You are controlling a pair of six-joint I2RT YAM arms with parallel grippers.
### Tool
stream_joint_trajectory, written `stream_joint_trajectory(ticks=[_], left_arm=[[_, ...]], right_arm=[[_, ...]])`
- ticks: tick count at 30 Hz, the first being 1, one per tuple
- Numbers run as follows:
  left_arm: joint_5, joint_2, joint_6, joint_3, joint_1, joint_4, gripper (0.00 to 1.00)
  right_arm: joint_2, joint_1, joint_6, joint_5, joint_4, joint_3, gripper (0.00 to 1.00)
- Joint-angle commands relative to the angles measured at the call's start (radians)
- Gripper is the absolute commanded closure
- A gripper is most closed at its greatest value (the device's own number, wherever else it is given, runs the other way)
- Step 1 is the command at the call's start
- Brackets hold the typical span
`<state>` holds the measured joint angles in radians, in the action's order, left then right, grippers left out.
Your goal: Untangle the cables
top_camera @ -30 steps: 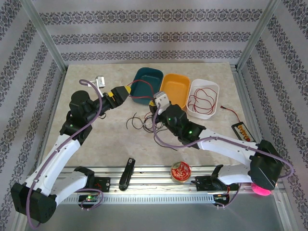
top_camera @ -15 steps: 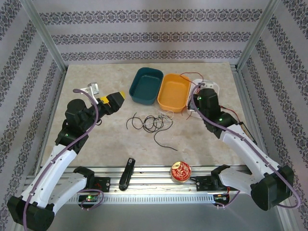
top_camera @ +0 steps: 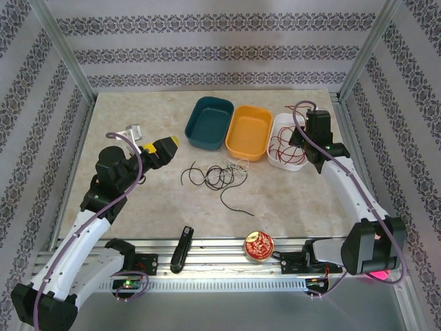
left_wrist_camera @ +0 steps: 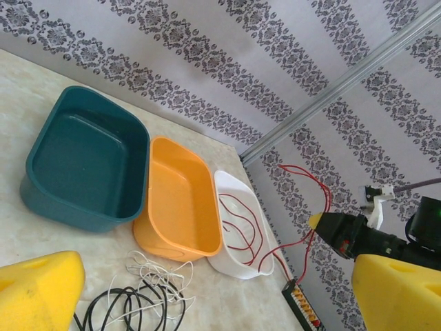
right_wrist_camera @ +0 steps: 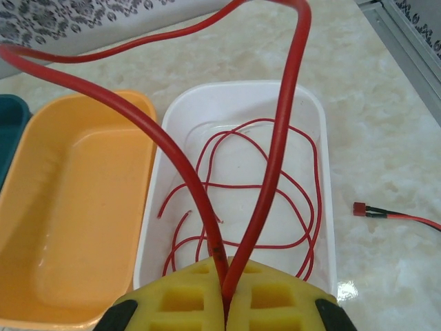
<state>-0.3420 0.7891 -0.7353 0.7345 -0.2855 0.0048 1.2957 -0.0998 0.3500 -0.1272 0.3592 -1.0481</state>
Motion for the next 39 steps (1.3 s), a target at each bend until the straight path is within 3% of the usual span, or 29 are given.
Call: stream_joint_trajectory(ticks=[1, 26, 39], left_arm=[[0.012, -0.025, 0.023, -0.010, 0.014, -0.017, 0.01], [0.023, -0.044, 0.021, -0.041, 0.013, -0.034, 0.01], [0.028, -0.041, 0.021, -0.050, 0.013, -0.031, 0.01]], right_arm=[[0.051, 0.017, -0.043, 0.012, -0.026, -0.059, 1.00], [0.450, 0.062, -0.007, 0.001, 0.025, -0.166, 1.00], [0.497, 0.075, 0.070, -0.097, 0.018, -0.163, 1.00]])
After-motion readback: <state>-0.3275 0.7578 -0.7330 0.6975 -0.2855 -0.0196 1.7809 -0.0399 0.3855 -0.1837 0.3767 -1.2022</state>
